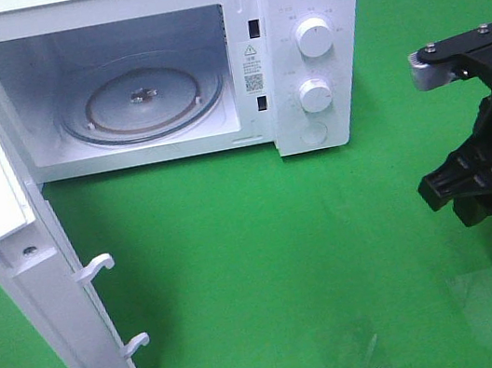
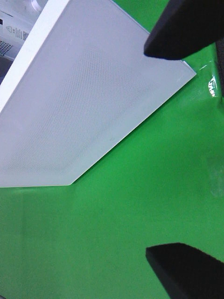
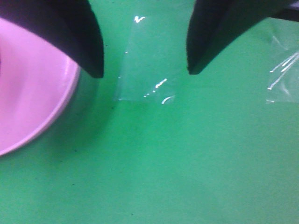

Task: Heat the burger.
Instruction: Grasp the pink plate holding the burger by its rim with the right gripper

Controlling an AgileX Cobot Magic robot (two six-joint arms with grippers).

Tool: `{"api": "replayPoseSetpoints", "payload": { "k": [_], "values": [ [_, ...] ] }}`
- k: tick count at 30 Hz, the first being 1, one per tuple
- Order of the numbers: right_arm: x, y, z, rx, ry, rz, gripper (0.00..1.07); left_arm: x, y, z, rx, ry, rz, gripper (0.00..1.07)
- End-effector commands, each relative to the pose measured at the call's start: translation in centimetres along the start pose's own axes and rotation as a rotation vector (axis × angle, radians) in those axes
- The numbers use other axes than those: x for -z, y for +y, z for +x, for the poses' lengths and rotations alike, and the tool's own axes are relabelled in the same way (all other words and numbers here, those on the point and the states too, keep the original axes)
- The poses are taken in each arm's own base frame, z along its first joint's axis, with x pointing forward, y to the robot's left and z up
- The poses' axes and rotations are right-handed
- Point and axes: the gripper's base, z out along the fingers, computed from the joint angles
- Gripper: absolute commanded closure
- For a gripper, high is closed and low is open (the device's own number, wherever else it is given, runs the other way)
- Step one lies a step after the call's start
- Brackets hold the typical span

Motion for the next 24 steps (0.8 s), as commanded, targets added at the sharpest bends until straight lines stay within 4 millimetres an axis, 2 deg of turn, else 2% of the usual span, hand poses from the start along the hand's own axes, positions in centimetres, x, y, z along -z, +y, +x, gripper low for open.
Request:
{"api": "replayPoseSetpoints", "payload": {
  "k": [1, 2, 3, 5, 6, 8, 14, 17, 24],
  "values": [
    [0.3, -1.7, 0.0, 0.027, 0.001, 0.061, 0.24, 0.0, 0.0, 0.1, 0.004, -0.003, 0.006, 0.04],
    [0.3, -1.7, 0.0, 0.027, 0.001, 0.061, 0.24, 0.0, 0.0, 0.1, 0.004, -0.003, 0.006, 0.04],
    [0.3, -2.4, 0.0, 0.026, 0.004, 0.086, 0.17, 0.0, 0.0, 0.1, 0.004, -0.003, 0.006, 0.04],
    [0.3, -2.7, 0.0, 0.021, 0.005, 0.094, 0.16, 0.0, 0.0, 0.1, 0.004, -0.003, 0.006, 0.04],
    [0.3, -2.7, 0.0, 0.021, 0.005, 0.094, 0.16, 0.0, 0.0, 0.1, 0.004, -0.003, 0.006, 0.04],
    [0.1, -4.2, 0.0, -0.036, 0.004, 0.113, 0.17, 0.0, 0.0, 0.1, 0.004, -0.003, 0.006, 0.04],
    [-0.2, -5.5, 0.3, -0.094, 0.006, 0.125, 0.18, 0.0, 0.0, 0.1, 0.004, -0.003, 0.006, 0.04],
    [-1.3, -6.1, 0.9, -0.126, 0.033, 0.124, 0.20, 0.0, 0.0, 0.1, 0.004, -0.003, 0.006, 0.04],
    [-3.8, -6.0, 1.4, -0.138, 0.107, 0.103, 0.21, 0.0, 0.0, 0.1, 0.004, -0.002, 0.005, 0.04]
  ]
}}
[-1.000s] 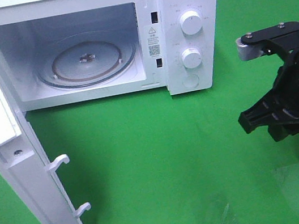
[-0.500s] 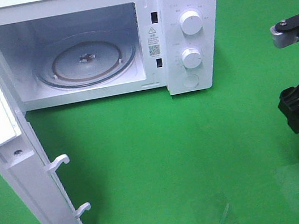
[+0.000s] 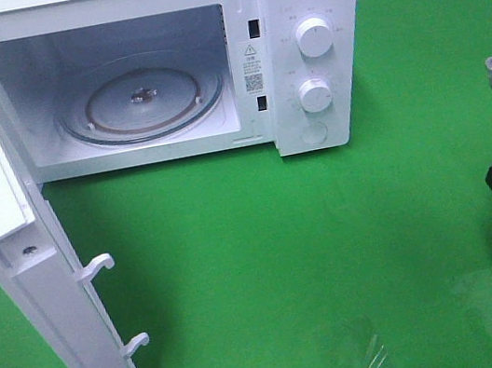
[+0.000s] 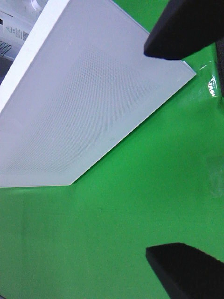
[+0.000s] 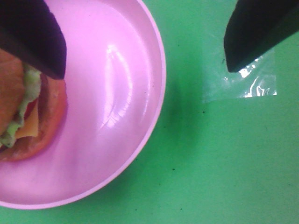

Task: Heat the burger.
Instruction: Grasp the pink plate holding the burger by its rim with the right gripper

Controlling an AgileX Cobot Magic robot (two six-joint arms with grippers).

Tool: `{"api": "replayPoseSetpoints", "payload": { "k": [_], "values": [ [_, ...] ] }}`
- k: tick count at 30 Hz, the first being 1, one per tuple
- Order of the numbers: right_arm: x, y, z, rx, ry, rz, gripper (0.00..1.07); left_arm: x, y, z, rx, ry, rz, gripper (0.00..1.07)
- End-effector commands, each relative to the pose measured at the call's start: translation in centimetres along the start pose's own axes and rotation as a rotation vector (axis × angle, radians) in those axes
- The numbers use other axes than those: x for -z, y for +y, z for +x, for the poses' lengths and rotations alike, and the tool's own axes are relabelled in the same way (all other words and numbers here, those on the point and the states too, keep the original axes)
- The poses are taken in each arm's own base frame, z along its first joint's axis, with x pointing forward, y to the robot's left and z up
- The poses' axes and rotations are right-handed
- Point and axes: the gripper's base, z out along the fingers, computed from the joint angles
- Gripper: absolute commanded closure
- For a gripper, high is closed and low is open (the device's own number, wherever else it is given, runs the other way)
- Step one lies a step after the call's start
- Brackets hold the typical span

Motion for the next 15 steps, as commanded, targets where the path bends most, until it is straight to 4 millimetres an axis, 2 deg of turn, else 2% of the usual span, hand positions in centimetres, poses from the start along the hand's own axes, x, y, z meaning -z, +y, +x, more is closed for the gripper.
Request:
{"api": "replayPoseSetpoints", "payload": {
  "k": [1, 4, 12, 15],
  "values": [
    [-1.0, 0.1, 0.1, 0.009, 0.018, -0.007, 0.21, 0.0, 0.0, 0.1, 0.004, -0.002, 0.005, 0.04],
    [-2.6, 0.4, 0.2, 0.019, 0.060, -0.012, 0.22, 0.0, 0.0, 0.1, 0.004, -0.002, 0.005, 0.04],
    [-4.6, 0.8, 0.2, 0.027, 0.101, -0.019, 0.23, 0.0, 0.0, 0.1, 0.004, -0.002, 0.005, 0.04],
    [-5.3, 0.3, 0.2, 0.005, 0.113, -0.020, 0.23, 0.0, 0.0, 0.1, 0.004, -0.002, 0.005, 0.04]
  ]
}}
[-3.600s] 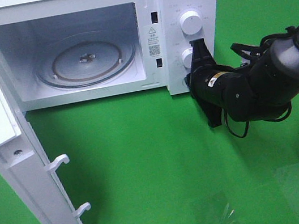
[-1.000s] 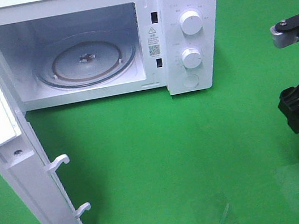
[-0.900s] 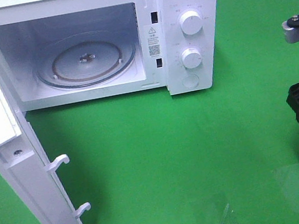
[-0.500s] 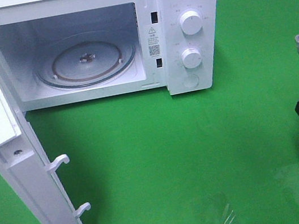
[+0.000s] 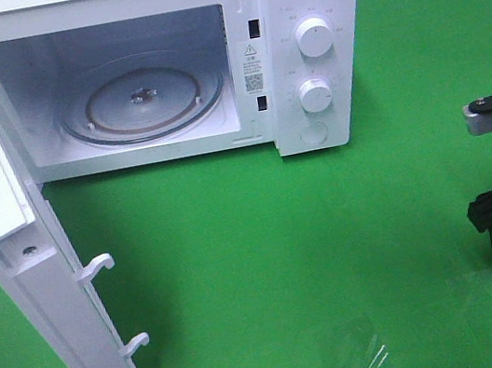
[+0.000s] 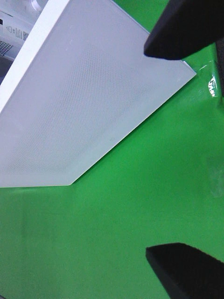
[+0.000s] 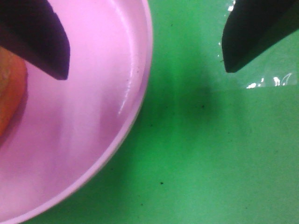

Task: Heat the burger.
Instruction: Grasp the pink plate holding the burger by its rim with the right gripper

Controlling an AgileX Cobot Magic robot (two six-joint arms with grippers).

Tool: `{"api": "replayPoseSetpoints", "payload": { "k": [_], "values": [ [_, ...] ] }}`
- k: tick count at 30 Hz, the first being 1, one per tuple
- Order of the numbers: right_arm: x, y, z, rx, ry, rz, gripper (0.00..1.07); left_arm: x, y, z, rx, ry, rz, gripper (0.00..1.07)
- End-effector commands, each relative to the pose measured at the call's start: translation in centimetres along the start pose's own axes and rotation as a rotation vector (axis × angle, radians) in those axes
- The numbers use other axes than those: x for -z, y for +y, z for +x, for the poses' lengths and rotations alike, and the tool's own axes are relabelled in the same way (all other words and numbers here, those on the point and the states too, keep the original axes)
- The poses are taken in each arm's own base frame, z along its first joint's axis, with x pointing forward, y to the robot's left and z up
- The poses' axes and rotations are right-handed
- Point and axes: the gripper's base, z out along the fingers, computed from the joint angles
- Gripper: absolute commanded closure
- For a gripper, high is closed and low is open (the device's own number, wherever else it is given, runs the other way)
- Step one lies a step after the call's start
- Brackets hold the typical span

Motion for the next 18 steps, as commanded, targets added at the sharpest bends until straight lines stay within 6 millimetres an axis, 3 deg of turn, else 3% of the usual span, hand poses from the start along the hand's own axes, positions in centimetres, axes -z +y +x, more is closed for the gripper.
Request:
{"api": "replayPoseSetpoints", "payload": {
  "k": [1, 18],
  "values": [
    [-1.1, -0.7, 0.1, -0.016, 0.021, 0.001, 0.23, 0.0, 0.0, 0.1, 0.004, -0.002, 0.005, 0.04],
    [-4.3, -1.1, 0.1, -0.045, 0.080, -0.014, 0.27, 0.0, 0.0, 0.1, 0.004, -0.002, 0.005, 0.04]
  ]
}}
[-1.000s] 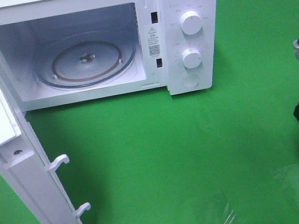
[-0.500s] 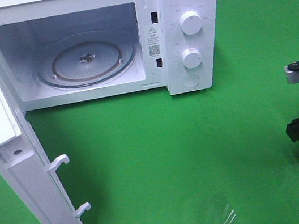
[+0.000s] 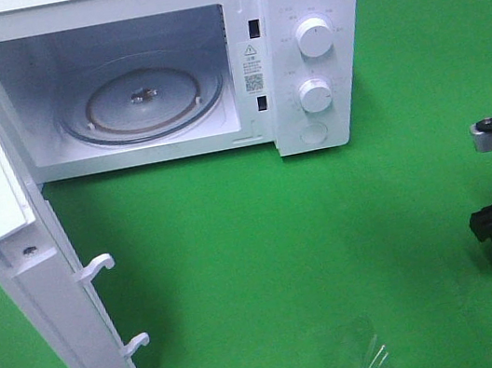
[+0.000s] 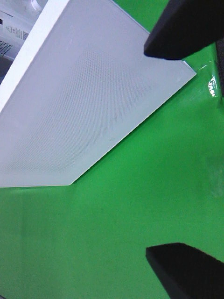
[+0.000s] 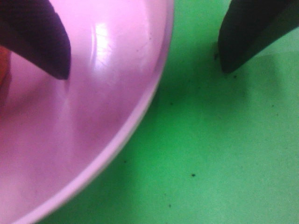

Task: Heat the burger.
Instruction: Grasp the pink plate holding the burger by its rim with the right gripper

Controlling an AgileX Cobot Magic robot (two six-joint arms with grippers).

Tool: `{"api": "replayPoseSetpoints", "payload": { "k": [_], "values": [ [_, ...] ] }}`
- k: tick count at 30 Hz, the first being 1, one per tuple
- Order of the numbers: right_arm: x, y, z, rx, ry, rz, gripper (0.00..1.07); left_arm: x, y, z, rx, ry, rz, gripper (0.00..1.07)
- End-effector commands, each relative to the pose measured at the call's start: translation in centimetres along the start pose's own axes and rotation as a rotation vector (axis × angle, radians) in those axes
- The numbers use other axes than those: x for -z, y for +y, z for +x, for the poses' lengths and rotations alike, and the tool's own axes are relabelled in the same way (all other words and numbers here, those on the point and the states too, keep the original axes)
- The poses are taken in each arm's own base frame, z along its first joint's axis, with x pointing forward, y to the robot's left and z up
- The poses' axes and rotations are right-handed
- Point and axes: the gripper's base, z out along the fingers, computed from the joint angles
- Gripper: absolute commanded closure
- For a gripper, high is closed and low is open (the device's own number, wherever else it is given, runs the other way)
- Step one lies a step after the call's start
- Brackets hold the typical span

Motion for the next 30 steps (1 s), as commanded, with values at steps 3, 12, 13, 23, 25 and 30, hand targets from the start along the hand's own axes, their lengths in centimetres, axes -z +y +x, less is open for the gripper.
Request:
{"api": "replayPoseSetpoints", "payload": {
  "k": [3, 12, 13, 23, 25, 30],
  "values": [
    [-0.74, 0.00, 0.21, 0.011, 0.019, -0.001, 0.34, 0.03, 0.00, 0.08, 0.004, -0.002, 0.005, 0.04],
    [-0.73, -0.06, 0.44, 0.005, 0.045, 0.005, 0.83, 0.03, 0.00, 0.08, 0.004, -0.002, 0.005, 0.04],
    [-0.73, -0.11, 0.47, 0.014, 0.047, 0.011, 0.94, 0.03, 0.00, 0.08, 0.004, -0.002, 0.005, 0.04],
    [-0.60, -0.17, 0.68, 0.037, 0.070, 0.023, 1.07, 0.03, 0.00, 0.08, 0.004, -0.002, 0.005, 0.04],
    [-0.51, -0.20, 0.72, 0.036, 0.074, 0.025, 1.07, 0.03, 0.00, 0.08, 0.004, -0.002, 0.005, 0.04],
    [-0.39, 0.27, 1.05, 0.048, 0.109, 0.046, 1.07, 0.03, 0.00, 0.08, 0.004, -0.002, 0.005, 0.04]
  ]
}}
